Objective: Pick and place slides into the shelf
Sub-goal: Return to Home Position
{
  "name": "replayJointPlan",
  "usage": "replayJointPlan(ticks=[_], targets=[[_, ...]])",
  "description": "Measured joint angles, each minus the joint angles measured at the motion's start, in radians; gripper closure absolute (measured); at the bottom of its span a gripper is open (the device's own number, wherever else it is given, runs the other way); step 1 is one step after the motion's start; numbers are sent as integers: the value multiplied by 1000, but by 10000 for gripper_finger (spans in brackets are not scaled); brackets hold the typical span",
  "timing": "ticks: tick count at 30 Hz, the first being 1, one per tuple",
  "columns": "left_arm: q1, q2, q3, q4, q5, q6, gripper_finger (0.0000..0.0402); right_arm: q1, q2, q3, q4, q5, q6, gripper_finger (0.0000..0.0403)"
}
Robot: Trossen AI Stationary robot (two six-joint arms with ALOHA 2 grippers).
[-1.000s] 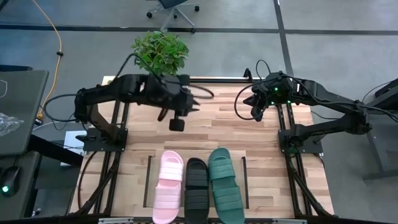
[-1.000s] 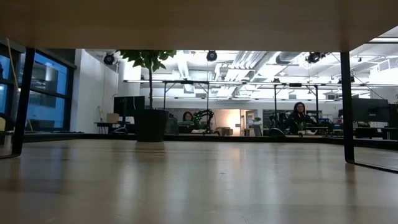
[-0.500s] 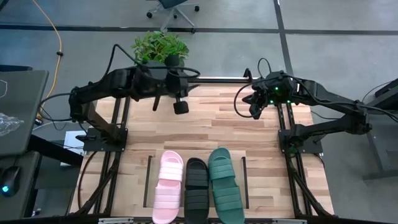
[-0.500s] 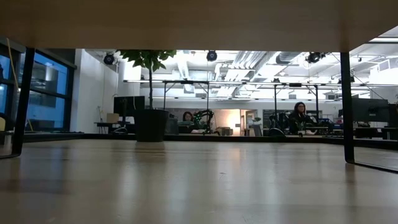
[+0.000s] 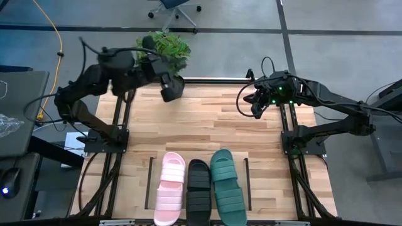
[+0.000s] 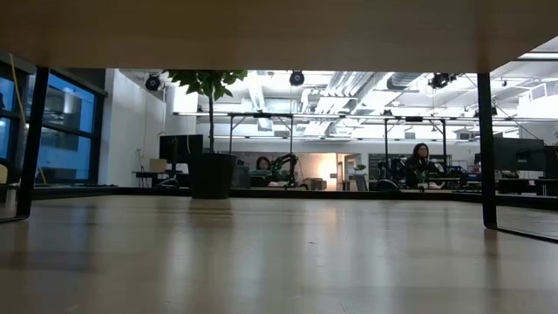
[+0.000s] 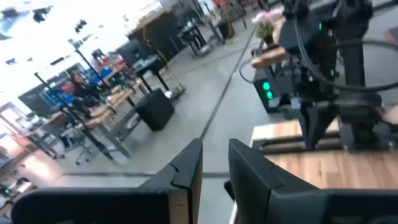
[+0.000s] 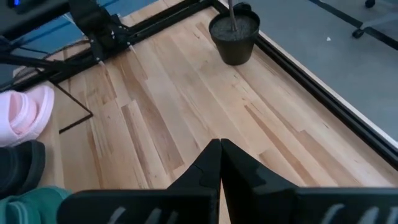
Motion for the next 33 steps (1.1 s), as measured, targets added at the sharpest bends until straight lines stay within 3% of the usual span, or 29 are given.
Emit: replayJointPlan(ticks=[15,20,28,33], targets=[[0,-113,0,-104,-90,33,335,0,0,0,131,46,87,403],[0,-142,0,-178,-92,2,335,0,0,0,183,33,92,403],[0,-213,-4,-209,-92,-3,335,0,-19,0,405,-39,50,403],[-1,-301,-66,-208,-115,-19,335,-10,-75,0,496,-60,41,403]])
